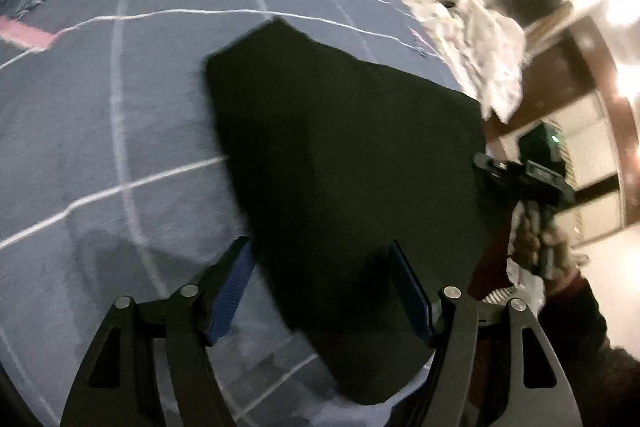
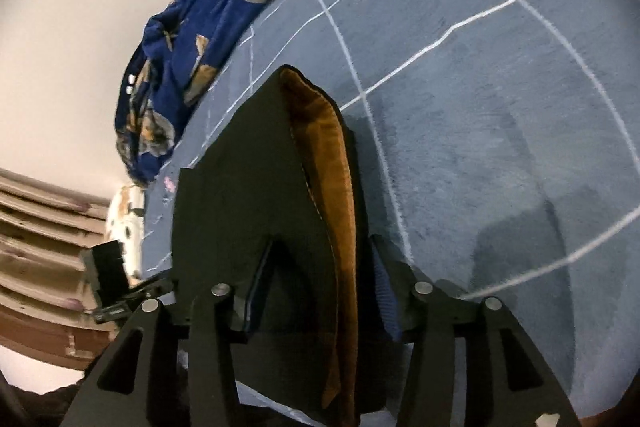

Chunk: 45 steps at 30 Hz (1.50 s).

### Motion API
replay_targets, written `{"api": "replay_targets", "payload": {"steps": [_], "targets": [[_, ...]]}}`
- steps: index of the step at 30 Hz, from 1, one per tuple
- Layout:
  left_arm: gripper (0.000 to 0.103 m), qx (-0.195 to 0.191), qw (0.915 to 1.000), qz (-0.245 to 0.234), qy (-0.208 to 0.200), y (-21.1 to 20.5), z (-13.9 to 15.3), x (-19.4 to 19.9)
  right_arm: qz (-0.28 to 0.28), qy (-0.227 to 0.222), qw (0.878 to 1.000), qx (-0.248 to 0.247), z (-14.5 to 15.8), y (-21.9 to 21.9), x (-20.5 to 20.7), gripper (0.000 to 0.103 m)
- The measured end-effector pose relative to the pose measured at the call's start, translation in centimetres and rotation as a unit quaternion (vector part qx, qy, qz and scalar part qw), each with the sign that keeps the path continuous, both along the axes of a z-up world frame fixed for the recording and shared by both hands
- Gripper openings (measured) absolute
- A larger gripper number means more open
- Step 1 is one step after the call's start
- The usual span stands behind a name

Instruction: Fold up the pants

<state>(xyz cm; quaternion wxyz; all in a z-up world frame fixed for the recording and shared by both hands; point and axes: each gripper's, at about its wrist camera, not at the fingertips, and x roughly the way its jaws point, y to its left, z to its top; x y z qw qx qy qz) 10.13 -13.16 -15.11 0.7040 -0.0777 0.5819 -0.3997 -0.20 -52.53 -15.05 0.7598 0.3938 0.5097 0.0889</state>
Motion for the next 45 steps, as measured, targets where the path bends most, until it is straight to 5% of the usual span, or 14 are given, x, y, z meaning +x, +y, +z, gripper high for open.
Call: {"api": "replay_targets", "payload": {"steps": [4,7,12,15,17,20,23,33,40,42,45], "targets": [[0.069,-0.003,0.9988,-0.048,-0.011,-2.2,0.1,0.0,0.037,0.007,0.999,0.016,0.0,0.9,0.9,0.048],[0.046,0.014,0.9976,-0.053,-0.042,-3.1,0.0,-0.3,0.067,0.005,0.998,0.0,0.2,1.8,1.2,0.048],[0.04,-0.007,0.9993,-0.031,-0.018,-2.2,-0.6,0.5,0.078,0.008,0.997,0.01,-0.2,0.9,1.1,0.043],[0.039,-0.003,0.9992,-0.034,-0.022,-2.0,-0.5,0.2,0.075,0.007,0.997,0.026,-0.5,0.4,1.0,0.043],[0.027,0.011,0.9986,-0.034,-0.039,-2.3,-0.2,-0.2,0.06,0.007,0.998,0.034,-0.7,0.2,0.7,0.043],[0.019,0.025,0.9966,-0.028,-0.073,-3.0,0.5,-1.2,0.058,0.003,0.998,-0.004,-0.1,1.3,0.4,0.036],[0.016,0.031,0.9945,-0.02,-0.098,-2.8,1.3,-2.1,0.035,-0.003,0.999,0.008,0.4,1.6,0.0,0.026],[0.014,0.011,0.9942,0.045,-0.097,3.7,4.4,-2.1,0.012,-0.067,0.989,0.13,2.2,6.0,-0.6,0.022],[0.015,0.031,0.993,0.085,-0.075,9.2,2.9,-1.5,0.041,-0.04,0.989,0.138,-0.2,10.2,0.7,0.02],[0.018,0.033,0.9934,0.086,-0.068,9.5,2.0,-1.4,0.045,-0.034,0.991,0.121,-0.5,10.6,0.8,0.021],[0.04,0.051,0.9921,0.092,-0.068,9.5,1.5,-1.1,0.06,-0.032,0.994,0.089,-0.2,10.9,0.9,0.022]]}}
